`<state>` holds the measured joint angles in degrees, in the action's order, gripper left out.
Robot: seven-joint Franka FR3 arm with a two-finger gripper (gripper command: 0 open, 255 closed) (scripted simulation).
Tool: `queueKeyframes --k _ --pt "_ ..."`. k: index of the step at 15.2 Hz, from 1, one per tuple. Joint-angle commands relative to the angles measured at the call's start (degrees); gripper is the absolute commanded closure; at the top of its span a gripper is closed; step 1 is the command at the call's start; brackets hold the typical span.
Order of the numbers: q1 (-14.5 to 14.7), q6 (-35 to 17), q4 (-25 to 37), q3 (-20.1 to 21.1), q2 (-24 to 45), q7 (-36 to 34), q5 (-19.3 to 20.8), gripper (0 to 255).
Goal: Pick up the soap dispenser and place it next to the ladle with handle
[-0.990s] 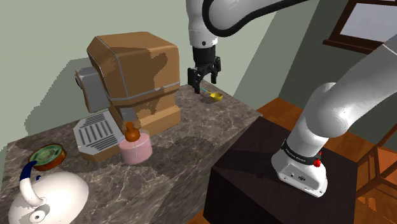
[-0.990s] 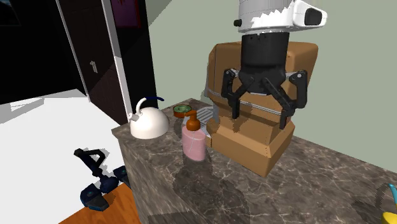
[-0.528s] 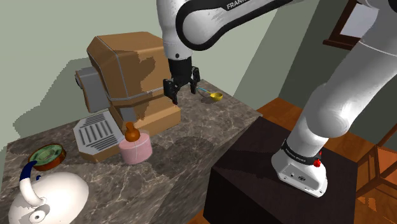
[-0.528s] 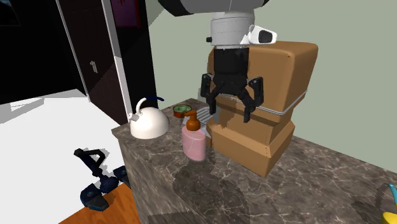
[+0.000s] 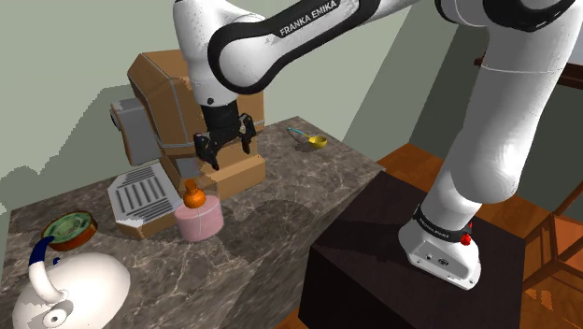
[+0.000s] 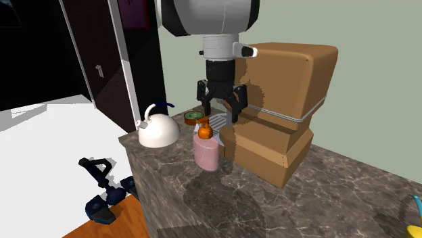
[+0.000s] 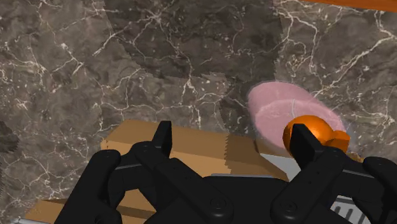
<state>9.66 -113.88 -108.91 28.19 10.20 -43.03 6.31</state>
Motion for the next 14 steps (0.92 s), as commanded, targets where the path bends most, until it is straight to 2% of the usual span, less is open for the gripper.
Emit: queueKeyframes --k 1,8,14 --pt "1.4 0.0 4.2 0.2 4.3 -2.2 2.0 0" --pt "8.5 2.9 22.3 -0.8 20.0 -7.7 8.3 0" --pt "8.4 -1.0 19.7 -1.2 21.4 -8.3 9.2 0"
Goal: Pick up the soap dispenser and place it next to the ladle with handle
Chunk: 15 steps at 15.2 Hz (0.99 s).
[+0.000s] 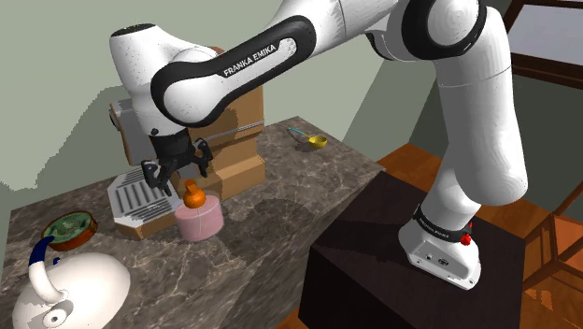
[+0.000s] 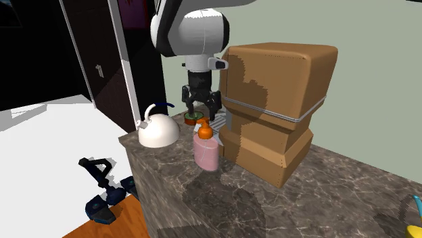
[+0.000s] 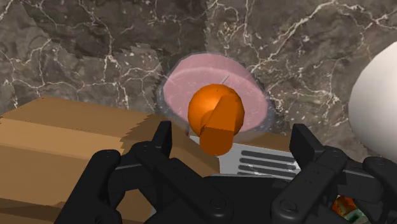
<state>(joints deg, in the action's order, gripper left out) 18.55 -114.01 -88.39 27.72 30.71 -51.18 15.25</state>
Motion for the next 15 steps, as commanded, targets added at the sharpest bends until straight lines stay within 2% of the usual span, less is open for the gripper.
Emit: queueKeyframes --k 1,9,10,15 --pt "-0.5 -1.5 -1.2 -0.7 1.1 -0.3 0.4 0" --pt "-0.6 -1.8 -1.4 -0.6 1.3 -0.4 0.6 0" --pt "-0.6 -1.6 -1.2 -0.5 1.3 -0.4 0.6 255" --pt "-0.3 -0.8 0.0 -0.6 1.7 -0.4 0.6 255"
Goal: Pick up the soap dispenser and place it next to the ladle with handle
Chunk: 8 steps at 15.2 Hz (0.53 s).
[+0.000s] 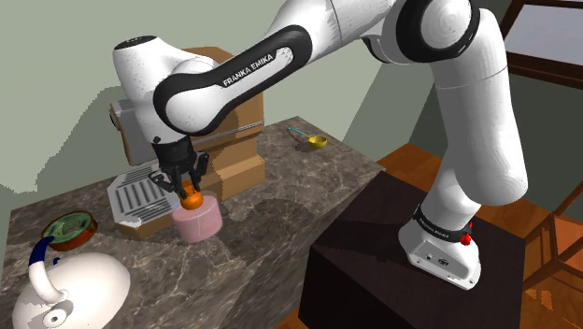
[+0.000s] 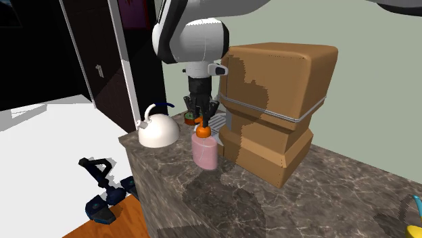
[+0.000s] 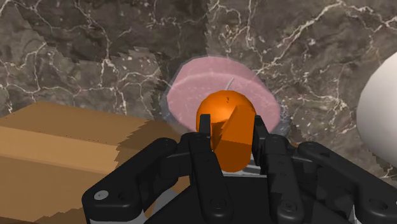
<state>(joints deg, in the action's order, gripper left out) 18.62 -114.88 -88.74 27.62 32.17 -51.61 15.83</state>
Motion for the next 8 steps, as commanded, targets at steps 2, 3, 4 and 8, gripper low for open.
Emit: queueKeyframes --k 2,3,4,8 --pt "-0.5 -0.2 -0.4 -0.4 -0.3 0.0 0.0 255" --pt "-0.6 -0.1 -0.4 -0.4 -0.3 0.0 -0.1 255" --pt "-0.7 -0.9 -1.0 -0.4 -0.1 0.0 0.1 255" --pt "-0.9 1.5 0.3 0.0 -1.3 0.4 -0.5 255"
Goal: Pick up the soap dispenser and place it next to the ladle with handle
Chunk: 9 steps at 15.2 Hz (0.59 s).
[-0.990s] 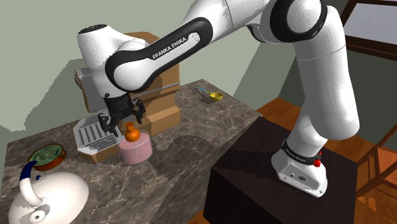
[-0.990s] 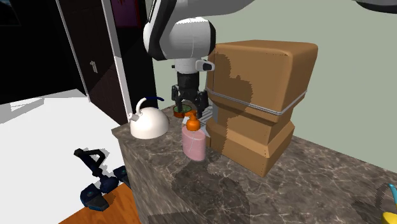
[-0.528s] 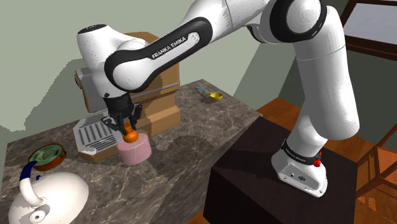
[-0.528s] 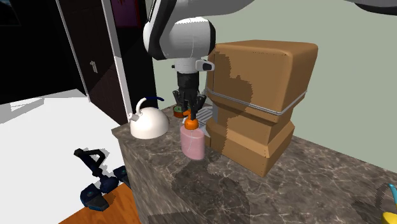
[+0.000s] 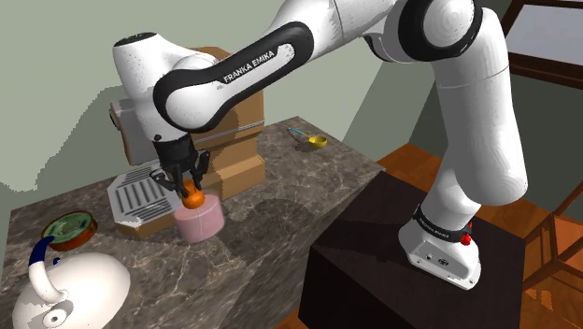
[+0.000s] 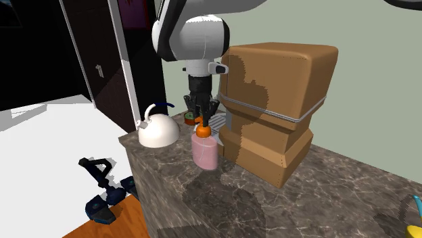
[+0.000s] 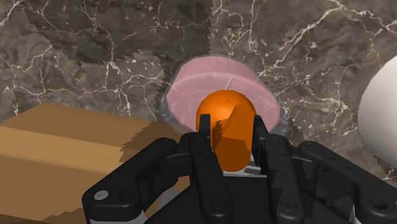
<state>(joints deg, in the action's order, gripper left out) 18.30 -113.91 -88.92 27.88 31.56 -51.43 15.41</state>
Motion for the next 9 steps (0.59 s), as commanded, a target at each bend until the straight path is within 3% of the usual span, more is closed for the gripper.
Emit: queueKeyframes --k 1,9 --pt "-0.6 1.2 0.9 -0.1 -0.9 0.3 -0.3 255" --pt "-0.7 6.3 4.5 0.5 -2.7 1.0 -1.3 255"
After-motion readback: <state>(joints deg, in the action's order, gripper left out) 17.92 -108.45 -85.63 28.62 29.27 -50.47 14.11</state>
